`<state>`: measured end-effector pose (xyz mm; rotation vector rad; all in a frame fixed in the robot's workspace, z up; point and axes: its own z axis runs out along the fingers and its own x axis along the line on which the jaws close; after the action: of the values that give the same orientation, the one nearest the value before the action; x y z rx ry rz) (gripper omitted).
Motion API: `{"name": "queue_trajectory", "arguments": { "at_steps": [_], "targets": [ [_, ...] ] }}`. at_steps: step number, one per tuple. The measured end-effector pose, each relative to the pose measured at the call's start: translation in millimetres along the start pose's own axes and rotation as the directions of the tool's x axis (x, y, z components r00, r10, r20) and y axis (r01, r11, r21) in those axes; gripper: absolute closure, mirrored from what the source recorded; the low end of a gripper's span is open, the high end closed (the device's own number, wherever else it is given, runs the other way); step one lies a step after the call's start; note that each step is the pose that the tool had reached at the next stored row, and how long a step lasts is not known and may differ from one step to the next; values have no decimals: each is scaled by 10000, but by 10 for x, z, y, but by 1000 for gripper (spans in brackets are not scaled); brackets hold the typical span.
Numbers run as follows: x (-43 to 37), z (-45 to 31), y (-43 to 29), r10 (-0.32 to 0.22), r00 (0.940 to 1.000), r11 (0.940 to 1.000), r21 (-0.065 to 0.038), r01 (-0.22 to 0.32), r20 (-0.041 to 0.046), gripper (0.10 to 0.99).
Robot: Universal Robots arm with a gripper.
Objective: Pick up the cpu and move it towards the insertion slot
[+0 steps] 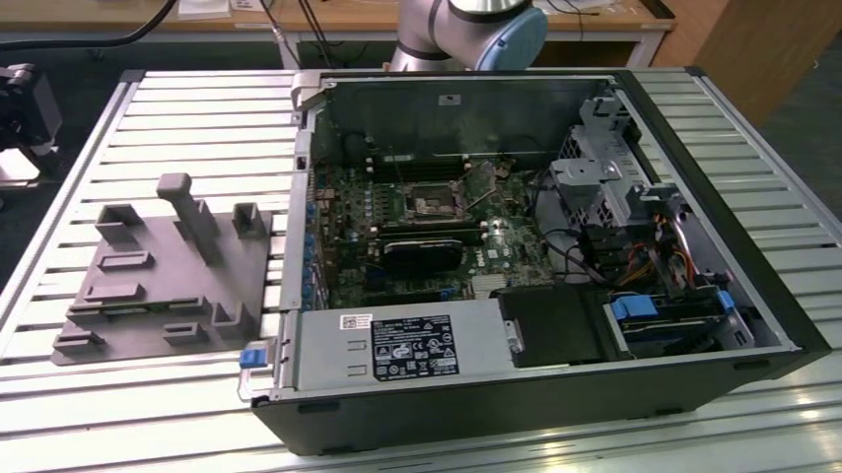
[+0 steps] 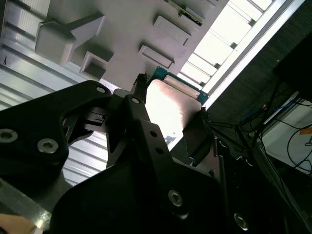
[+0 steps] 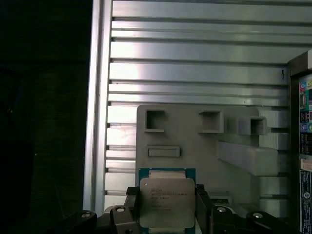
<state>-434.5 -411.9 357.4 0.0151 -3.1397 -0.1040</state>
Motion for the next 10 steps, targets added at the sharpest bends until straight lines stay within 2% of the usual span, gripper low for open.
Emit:
{"name": "queue_trajectory", "arguments": {
  "at_steps": [10],
  "targets": [
    [0,-75,6,21,10000,10000,0,-21,1,541]
  ]
}}
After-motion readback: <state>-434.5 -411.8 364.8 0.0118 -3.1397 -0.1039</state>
